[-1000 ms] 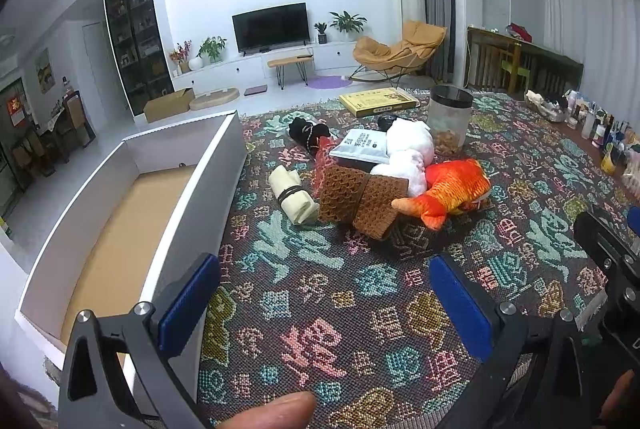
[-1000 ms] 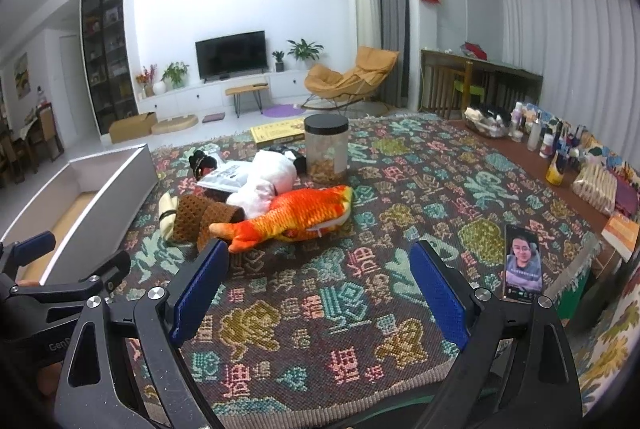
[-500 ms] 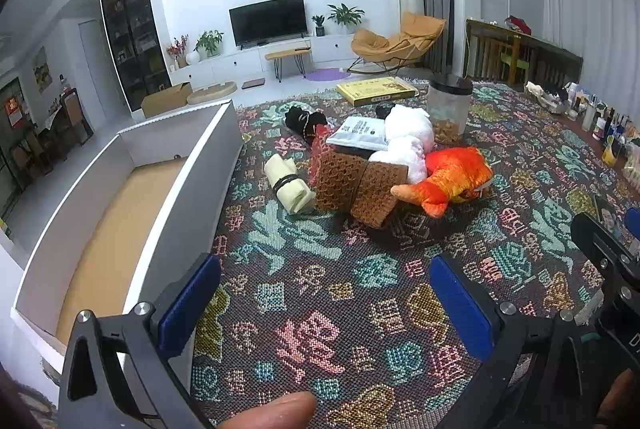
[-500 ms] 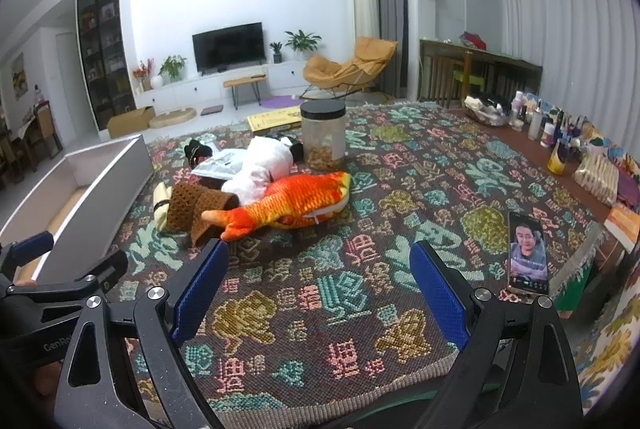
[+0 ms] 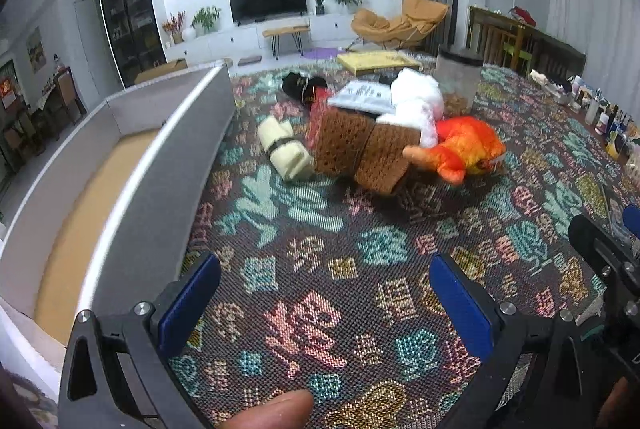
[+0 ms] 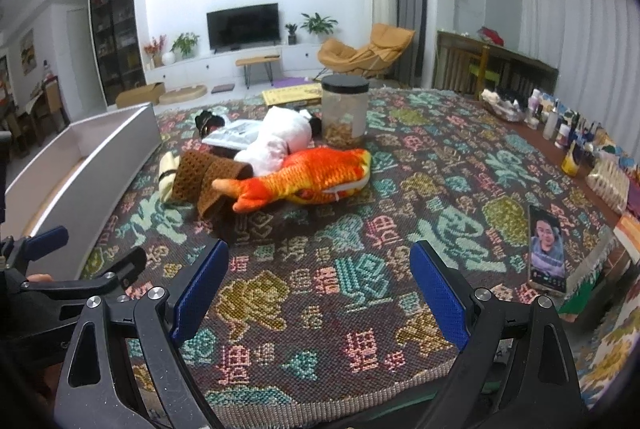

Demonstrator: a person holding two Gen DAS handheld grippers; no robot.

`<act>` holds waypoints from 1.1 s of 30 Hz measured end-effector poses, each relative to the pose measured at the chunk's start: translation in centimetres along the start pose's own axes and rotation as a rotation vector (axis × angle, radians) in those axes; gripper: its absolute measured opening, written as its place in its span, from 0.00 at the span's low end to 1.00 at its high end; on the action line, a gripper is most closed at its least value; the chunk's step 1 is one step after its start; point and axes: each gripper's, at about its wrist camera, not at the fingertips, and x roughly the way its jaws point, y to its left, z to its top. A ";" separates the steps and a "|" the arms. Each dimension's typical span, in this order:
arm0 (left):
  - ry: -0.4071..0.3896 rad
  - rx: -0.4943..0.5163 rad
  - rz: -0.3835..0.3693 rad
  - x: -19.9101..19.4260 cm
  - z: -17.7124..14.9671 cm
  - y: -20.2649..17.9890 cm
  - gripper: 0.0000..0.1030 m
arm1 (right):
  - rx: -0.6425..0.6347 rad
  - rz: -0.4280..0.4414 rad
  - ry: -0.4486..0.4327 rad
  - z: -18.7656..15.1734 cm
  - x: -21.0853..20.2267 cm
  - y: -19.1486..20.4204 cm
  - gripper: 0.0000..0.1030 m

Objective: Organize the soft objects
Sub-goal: 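Bring left tool to the cream towel roll while right tool hovers over orange fish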

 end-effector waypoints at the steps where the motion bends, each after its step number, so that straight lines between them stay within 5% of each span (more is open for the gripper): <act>1: 0.006 -0.002 -0.002 0.4 -0.1 0.0 1.00 | 0.001 0.002 0.004 -0.1 0.3 0.0 0.91; 12: 0.123 0.044 0.030 7.1 -1.1 -0.8 1.00 | 0.045 0.055 0.101 0.4 5.4 -0.4 0.91; 16: 0.165 0.052 0.039 10.0 -1.2 -0.9 1.00 | 0.071 0.068 0.204 -0.7 8.7 -0.7 0.91; 22: 0.127 0.039 0.017 11.7 0.0 -0.7 1.00 | 0.062 0.030 0.302 -1.3 12.4 -1.2 0.91; 33: 0.148 -0.028 -0.029 14.9 2.8 0.0 1.00 | 0.032 -0.033 0.289 0.8 18.4 -1.3 0.92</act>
